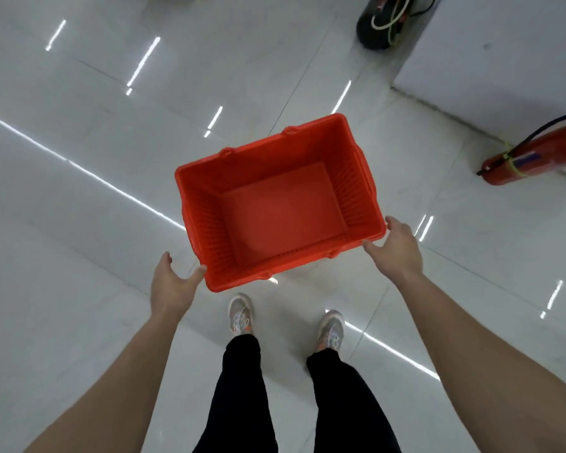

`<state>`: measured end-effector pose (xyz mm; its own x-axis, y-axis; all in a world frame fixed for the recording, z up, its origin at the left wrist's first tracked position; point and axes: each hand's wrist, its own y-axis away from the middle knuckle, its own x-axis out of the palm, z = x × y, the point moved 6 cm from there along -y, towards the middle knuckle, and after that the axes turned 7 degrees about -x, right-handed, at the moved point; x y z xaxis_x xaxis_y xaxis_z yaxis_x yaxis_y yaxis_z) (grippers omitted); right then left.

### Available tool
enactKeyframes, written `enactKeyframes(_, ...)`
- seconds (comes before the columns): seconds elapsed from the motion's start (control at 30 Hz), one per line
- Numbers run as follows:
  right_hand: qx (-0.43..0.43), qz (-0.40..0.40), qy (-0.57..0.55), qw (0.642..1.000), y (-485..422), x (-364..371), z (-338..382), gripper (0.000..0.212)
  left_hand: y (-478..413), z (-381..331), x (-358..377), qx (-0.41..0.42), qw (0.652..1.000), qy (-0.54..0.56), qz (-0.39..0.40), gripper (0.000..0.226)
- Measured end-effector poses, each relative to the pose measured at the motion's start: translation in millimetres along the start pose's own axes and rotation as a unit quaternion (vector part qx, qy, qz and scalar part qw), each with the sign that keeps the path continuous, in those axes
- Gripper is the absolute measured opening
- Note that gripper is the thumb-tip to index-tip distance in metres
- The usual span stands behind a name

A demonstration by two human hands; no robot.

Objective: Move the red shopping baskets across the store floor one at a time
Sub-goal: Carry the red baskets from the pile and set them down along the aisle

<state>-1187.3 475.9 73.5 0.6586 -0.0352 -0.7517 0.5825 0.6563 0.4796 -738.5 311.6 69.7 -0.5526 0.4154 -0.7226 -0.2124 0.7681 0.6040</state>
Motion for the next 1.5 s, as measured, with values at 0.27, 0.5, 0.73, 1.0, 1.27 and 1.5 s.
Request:
enactKeyframes(0.27,-0.096,-0.059,-0.016,0.994,-50,61,-22,0.085,-4,19,83,0.062,0.985,0.158,0.011,0.096)
enactKeyframes(0.5,-0.117,-0.107,-0.014,0.987,-54,78,-32,0.117,-10,10,98,0.141,0.975,0.174,-0.009,0.115)
enactKeyframes(0.73,-0.126,-0.102,-0.011,0.987,-67,63,-44,0.139,-33,-36,100,0.183,0.971,0.152,0.008,0.112)
enactKeyframes(1.0,-0.032,-0.178,-0.13,0.975,-108,14,-84,0.123,-64,-168,138,0.272,0.952,0.127,0.06,0.12)
enactKeyframes(1.27,0.009,-0.217,-0.189,0.958,-179,-61,-144,0.121,-65,-312,206,0.334,0.932,0.103,0.094,0.12)
enactKeyframes(1.5,0.046,-0.244,-0.195,0.949,-247,-125,-188,0.12,-81,-445,267,0.37,0.919,0.067,0.119,0.116)
